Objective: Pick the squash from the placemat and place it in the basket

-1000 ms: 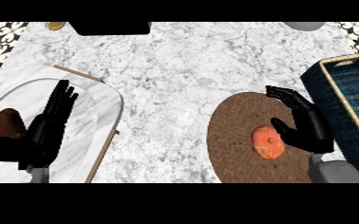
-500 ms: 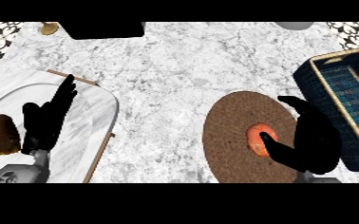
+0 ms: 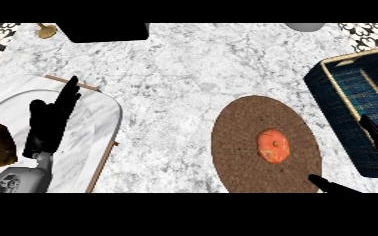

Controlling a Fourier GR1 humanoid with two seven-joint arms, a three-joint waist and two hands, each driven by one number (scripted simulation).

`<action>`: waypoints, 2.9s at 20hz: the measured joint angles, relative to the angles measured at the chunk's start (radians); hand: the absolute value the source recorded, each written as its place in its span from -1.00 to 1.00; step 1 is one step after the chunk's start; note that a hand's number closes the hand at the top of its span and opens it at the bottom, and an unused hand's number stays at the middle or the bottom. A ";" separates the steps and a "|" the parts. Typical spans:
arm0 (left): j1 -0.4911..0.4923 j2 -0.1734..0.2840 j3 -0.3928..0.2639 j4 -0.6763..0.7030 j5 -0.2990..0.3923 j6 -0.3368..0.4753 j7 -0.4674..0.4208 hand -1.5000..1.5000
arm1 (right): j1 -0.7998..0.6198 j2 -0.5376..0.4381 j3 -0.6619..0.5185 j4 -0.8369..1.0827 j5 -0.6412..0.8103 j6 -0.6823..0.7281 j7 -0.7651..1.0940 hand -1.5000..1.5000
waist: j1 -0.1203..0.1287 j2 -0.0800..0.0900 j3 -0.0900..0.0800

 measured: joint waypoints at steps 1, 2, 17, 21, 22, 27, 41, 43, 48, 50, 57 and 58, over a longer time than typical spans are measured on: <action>-0.003 -0.001 -0.001 -0.002 -0.002 0.003 0.007 0.00 | 0.034 -0.046 -0.004 -0.023 0.027 0.017 0.039 -1.00 | 0.000 0.000 -0.001; -0.009 0.000 0.001 0.001 0.001 -0.001 0.008 0.00 | 0.062 -0.096 -0.014 -0.049 0.043 0.041 0.080 -1.00 | 0.001 0.001 -0.001; -0.050 -0.047 -0.012 0.025 -0.040 -0.026 0.010 0.00 | 0.367 -0.319 -0.157 -0.569 -0.029 0.397 0.553 -1.00 | 0.050 0.004 0.007; -0.068 -0.057 0.004 0.031 -0.049 -0.044 0.026 0.00 | 0.350 -0.236 -0.154 -0.571 0.023 0.415 0.573 -1.00 | 0.056 0.005 0.008; -0.082 -0.061 0.014 0.061 -0.050 -0.049 0.011 0.00 | 0.339 -0.223 -0.160 -0.570 0.034 0.416 0.578 -1.00 | 0.056 0.005 0.008; -0.084 -0.081 0.020 0.056 -0.079 -0.054 0.023 0.00 | 0.264 -0.143 -0.162 -0.523 0.105 0.425 0.603 -1.00 | 0.062 0.006 0.008; -0.082 -0.118 0.065 0.021 -0.123 -0.105 0.056 0.00 | 0.109 0.074 -0.017 -0.304 0.369 0.430 0.535 -1.00 | 0.066 0.006 0.008; -0.083 -0.130 0.071 0.026 -0.135 -0.106 0.051 0.00 | 0.094 0.101 -0.009 -0.279 0.400 0.420 0.517 -1.00 | 0.065 0.006 0.008; -0.067 -0.153 0.082 0.015 -0.156 -0.111 0.041 0.00 | 0.034 0.142 -0.006 -0.212 0.441 0.416 0.504 -1.00 | 0.067 0.006 0.008; -0.088 -0.166 0.088 0.045 -0.167 -0.112 0.036 0.00 | 0.026 0.150 -0.012 -0.203 0.446 0.426 0.491 -1.00 | 0.065 0.006 0.008; -0.095 -0.164 0.128 0.055 -0.174 -0.149 0.030 0.00 | -0.062 0.204 0.023 -0.122 0.518 0.416 0.510 -1.00 | 0.066 0.006 0.008; -0.099 -0.163 0.136 0.058 -0.174 -0.155 0.028 0.00 | -0.074 0.206 0.019 -0.123 0.518 0.425 0.524 -1.00 | 0.066 0.007 0.008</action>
